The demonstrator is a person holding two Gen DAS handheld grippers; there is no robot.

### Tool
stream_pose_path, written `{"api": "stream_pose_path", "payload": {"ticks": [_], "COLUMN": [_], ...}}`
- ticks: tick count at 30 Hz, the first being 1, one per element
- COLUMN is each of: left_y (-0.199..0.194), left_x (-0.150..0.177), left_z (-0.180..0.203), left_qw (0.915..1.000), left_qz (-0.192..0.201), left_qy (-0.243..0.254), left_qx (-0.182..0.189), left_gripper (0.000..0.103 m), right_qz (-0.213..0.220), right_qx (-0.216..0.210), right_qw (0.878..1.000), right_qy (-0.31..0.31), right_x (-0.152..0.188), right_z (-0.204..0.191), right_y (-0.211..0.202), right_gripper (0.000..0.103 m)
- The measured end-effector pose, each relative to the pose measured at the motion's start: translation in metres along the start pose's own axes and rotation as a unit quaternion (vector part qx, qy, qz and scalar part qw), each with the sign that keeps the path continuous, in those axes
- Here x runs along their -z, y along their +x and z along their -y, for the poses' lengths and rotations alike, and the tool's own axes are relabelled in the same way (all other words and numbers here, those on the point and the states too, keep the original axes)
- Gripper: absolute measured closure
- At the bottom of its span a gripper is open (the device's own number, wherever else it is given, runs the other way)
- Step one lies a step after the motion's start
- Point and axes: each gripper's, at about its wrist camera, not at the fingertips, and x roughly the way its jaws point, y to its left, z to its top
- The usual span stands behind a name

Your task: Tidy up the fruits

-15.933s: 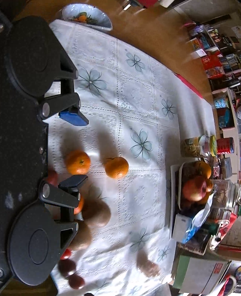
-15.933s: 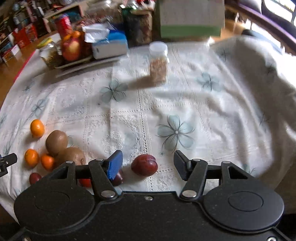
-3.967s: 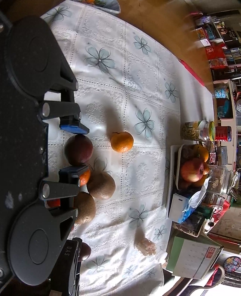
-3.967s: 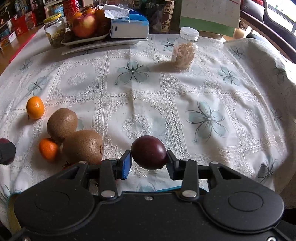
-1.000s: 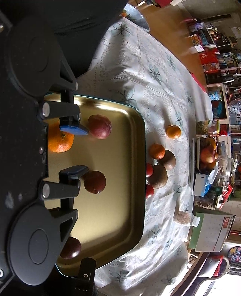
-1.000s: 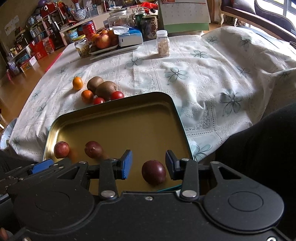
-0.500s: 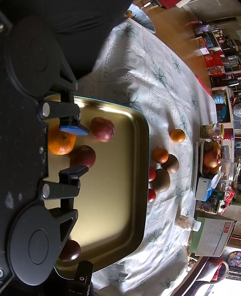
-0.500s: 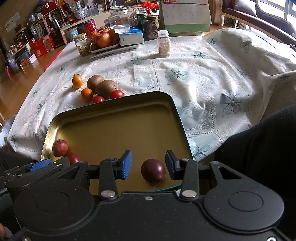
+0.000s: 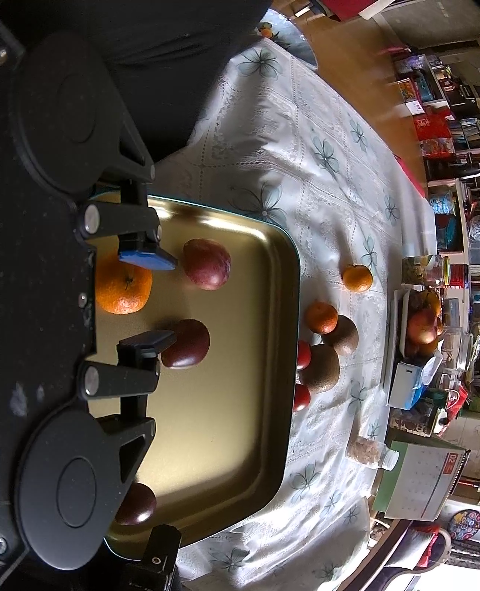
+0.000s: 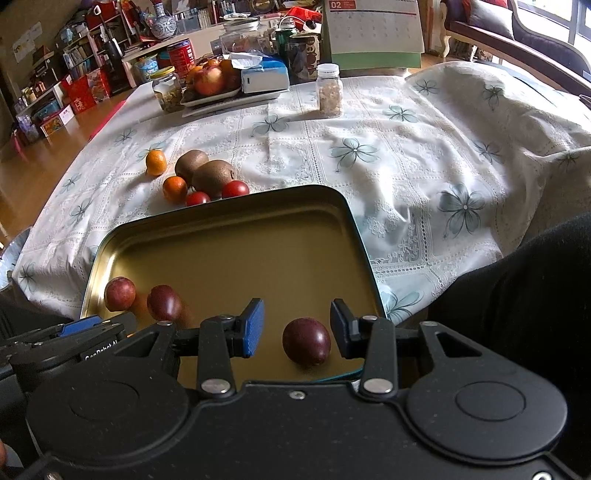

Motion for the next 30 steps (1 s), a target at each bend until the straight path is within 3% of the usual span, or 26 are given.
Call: {"api": "stream_pose_path", "payload": {"ticks": [30], "left_y": [0.0003], "left_x": [0.0004], "left_z": [-0.0054], "left_qw": [0.9997], "left_qz": [-0.003], "left_qy": [-0.018], "left_qx": [-0.018], "left_gripper": [0.065], "right_qz": [-0.014], "right_qx": [0.007], "right_qw": [1.0], "right_qy": [-0.009], "right_x": [0.0006], "right_z": [-0.003], "right_y": [0.0066], "right_gripper": [0.054]}}
